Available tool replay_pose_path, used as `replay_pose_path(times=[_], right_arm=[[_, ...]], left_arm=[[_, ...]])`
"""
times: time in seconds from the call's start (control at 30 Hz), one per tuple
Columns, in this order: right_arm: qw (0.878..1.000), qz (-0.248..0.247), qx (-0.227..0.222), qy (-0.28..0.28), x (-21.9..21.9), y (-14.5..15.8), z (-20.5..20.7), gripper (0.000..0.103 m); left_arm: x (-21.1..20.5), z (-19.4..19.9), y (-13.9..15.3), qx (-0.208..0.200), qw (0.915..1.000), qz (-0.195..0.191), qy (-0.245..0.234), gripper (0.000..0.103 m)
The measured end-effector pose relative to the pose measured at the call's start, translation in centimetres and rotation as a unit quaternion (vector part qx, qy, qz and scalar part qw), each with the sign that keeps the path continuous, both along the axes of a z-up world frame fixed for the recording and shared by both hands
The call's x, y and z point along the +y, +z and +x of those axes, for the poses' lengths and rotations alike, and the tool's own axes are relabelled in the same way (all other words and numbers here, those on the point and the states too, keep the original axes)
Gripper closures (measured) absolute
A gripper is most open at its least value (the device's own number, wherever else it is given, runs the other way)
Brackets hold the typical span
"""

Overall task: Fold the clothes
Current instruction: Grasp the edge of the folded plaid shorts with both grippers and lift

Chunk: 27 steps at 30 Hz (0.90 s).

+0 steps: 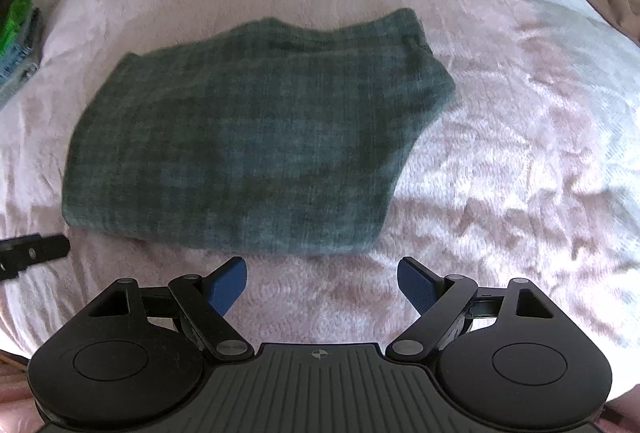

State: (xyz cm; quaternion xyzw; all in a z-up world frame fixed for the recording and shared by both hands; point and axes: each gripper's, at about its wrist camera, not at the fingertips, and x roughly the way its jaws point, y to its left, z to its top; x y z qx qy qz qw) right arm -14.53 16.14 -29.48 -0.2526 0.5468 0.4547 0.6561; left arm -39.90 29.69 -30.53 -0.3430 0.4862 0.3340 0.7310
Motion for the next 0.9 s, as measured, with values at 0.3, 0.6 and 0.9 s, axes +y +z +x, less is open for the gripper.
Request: replay_pose_path(times=[0.3,0.6,0.9], right_arm=[[0.966,0.171,0.166,-0.099,-3.1,-0.6,9.6,0.018],[0.903,0.227,0.319,-0.178,-4.0,-7.1,15.5,0.018],[0.882,0.256,0.386,-0.086,1.5,-8.9,15.8,0.040]], left_arm=[[6.0,-2.3,-1.9,-0.151,0.9840,-0.071,0.063,0.056],[10.1,-1.8,-7.1,-0.265,0.9425,-0.173,0.108,0.056],[12.0,0.0,-10.3,-0.306,0.9269,-0.197,0.094,0.058]])
